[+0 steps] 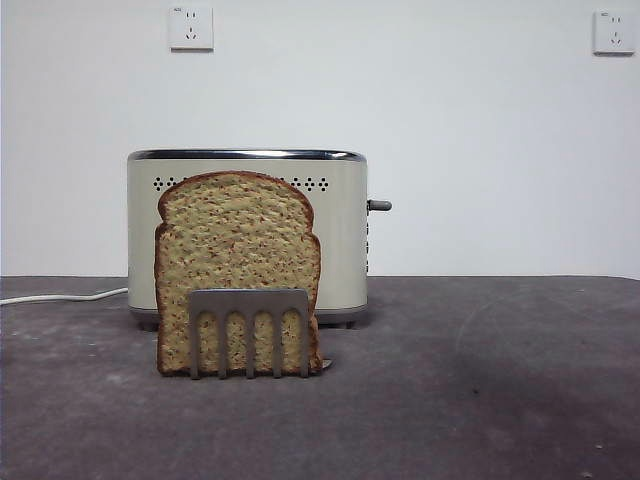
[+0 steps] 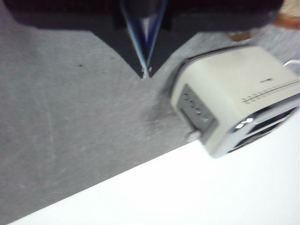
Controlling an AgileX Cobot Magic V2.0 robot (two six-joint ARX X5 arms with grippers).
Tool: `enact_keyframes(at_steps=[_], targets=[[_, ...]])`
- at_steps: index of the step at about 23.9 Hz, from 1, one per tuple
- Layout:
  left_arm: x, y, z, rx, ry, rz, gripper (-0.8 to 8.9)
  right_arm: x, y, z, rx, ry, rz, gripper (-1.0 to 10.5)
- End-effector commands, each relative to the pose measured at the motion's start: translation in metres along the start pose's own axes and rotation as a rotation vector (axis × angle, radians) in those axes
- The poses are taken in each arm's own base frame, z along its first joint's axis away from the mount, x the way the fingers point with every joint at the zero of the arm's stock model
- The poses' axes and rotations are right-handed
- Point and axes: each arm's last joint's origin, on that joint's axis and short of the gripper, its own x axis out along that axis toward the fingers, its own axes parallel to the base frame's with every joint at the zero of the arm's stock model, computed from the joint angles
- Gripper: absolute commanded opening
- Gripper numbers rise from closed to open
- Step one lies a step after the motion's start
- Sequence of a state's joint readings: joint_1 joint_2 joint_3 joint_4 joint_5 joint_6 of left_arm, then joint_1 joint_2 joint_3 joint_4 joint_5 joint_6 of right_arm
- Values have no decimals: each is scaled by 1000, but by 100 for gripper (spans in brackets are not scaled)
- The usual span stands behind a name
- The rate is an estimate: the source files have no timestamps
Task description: Pick up a slice of bread from the rack,put the bread on the toaster,press the button
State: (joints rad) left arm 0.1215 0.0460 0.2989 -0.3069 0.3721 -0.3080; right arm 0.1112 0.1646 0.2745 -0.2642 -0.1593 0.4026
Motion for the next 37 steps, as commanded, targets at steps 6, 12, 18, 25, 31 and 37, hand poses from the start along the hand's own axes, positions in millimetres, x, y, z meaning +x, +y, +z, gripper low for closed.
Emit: enact_keyframes(at_steps=[6,12,18,25,31,37], targets=[[-7,-23,47,95,98,-163,-8,-2,30,58,-166,162,103,-12],[-10,-37,76,190,179,-272,-8,-1,50,98,-293,339,197,-12],[-17,-48,91,239,257,-393,-9,-2,64,124,-380,482,286,-12],[-24,-51,82,256,366,-463,-8,-2,70,130,-409,529,328,-12],[-20,-52,88,295,326,-465,556,-2,71,129,-411,532,336,-12],[1,-60,106,444,367,-545,563,0,70,129,-409,538,335,-12]])
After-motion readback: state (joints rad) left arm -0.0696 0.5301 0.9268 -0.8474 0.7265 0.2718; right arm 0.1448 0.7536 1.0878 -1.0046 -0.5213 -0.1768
